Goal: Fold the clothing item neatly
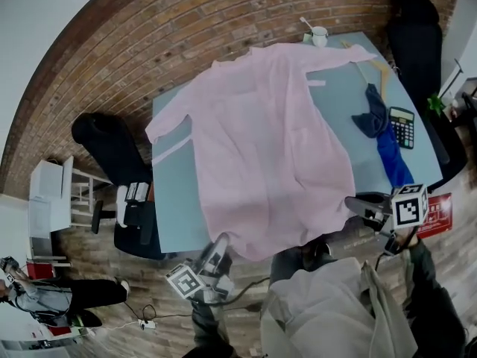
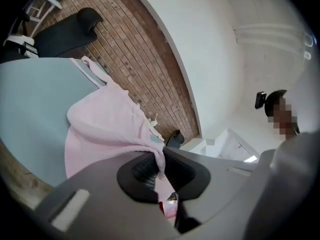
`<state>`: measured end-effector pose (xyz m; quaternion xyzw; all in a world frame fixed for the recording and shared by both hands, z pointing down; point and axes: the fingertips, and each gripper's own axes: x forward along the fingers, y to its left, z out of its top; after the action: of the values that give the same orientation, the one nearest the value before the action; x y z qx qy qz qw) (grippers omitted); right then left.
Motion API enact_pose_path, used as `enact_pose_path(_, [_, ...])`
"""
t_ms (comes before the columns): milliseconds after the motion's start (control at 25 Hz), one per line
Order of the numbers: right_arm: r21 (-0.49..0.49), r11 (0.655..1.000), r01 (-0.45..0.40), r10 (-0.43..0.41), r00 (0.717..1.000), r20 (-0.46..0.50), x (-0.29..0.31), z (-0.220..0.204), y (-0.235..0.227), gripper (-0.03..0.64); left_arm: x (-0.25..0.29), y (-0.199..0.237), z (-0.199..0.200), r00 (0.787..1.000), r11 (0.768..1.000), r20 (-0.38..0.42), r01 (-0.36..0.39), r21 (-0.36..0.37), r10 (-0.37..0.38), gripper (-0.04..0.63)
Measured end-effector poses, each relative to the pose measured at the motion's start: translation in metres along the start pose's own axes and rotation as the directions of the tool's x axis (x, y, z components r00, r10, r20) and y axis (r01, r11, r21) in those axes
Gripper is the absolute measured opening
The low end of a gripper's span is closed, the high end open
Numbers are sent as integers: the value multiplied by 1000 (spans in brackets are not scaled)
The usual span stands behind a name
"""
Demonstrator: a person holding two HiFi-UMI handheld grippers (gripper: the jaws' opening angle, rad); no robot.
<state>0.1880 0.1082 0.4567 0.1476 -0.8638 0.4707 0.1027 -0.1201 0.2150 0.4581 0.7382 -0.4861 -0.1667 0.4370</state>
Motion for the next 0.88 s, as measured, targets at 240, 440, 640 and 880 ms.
enact_pose_path(240, [-35, 999, -31, 30, 999, -24, 24, 35, 3, 8, 18, 5, 29, 999, 999, 17, 40, -29, -39, 17])
enact_pose_path(440, [-7, 1000, 13, -14, 998, -54, 22, 36, -4, 8, 19, 0, 29, 997, 996, -34, 61, -57, -63, 16])
enact_pose_path(640, [-131, 991, -40, 22, 991, -135, 54, 66, 22, 8, 68, -62, 76, 971, 975, -97, 221, 13, -219, 17])
enact_pose_path(880, [-26, 999, -41, 44, 992, 115, 80, 211, -50, 8, 104, 44, 235, 945, 943, 251, 265, -202, -212, 17])
